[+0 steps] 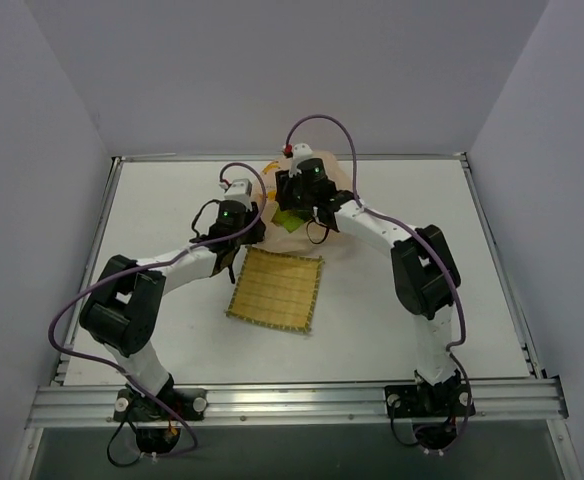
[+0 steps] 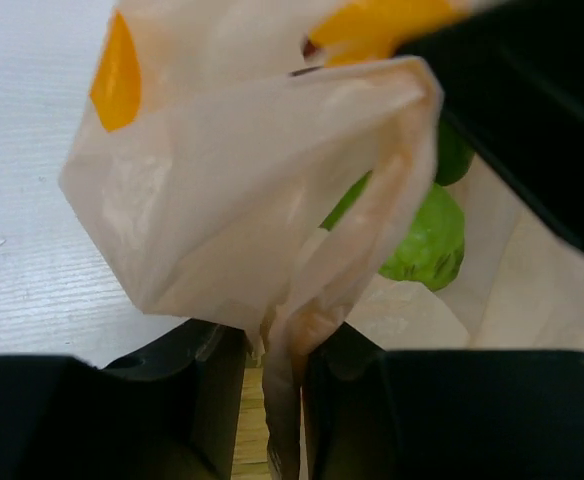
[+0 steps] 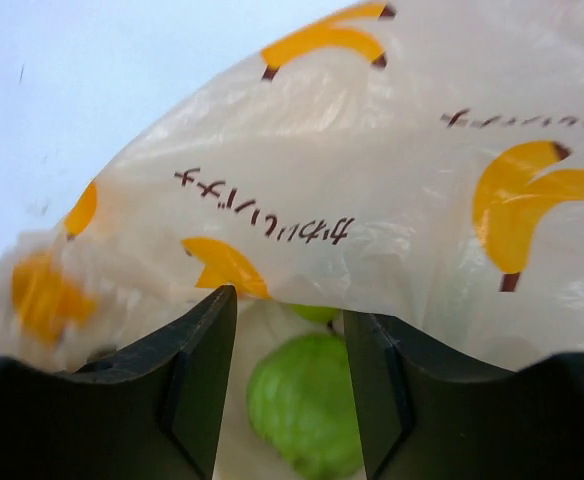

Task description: Take the fake fruits out of the plastic bag

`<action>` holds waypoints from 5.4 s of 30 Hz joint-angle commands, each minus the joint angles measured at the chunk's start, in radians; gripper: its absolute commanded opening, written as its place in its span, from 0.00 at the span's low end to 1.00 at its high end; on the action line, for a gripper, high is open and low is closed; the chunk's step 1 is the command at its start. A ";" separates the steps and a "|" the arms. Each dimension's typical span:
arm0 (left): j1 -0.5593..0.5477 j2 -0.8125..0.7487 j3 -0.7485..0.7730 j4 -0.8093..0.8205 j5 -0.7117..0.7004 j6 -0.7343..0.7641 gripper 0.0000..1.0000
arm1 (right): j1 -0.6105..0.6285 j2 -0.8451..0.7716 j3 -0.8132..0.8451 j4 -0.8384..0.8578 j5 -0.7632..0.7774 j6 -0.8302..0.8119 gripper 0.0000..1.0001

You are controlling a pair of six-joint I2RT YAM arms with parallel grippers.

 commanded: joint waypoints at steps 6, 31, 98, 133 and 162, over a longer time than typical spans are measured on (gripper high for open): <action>-0.018 -0.065 -0.037 0.013 0.036 0.023 0.43 | -0.050 0.170 0.345 0.097 0.154 0.053 0.40; -0.018 -0.046 -0.094 0.078 0.009 0.037 0.02 | 0.013 -0.061 -0.176 -0.031 0.042 -0.003 0.72; -0.010 -0.148 -0.155 0.096 -0.118 0.044 0.02 | 0.343 -0.404 -0.601 0.250 0.176 0.193 0.82; 0.007 -0.099 -0.051 0.147 -0.014 -0.040 0.02 | -0.020 0.170 0.138 -0.118 0.297 -0.298 0.71; 0.013 -0.059 -0.069 0.200 -0.014 -0.080 0.02 | -0.083 -0.244 -0.278 0.305 -0.243 0.127 0.24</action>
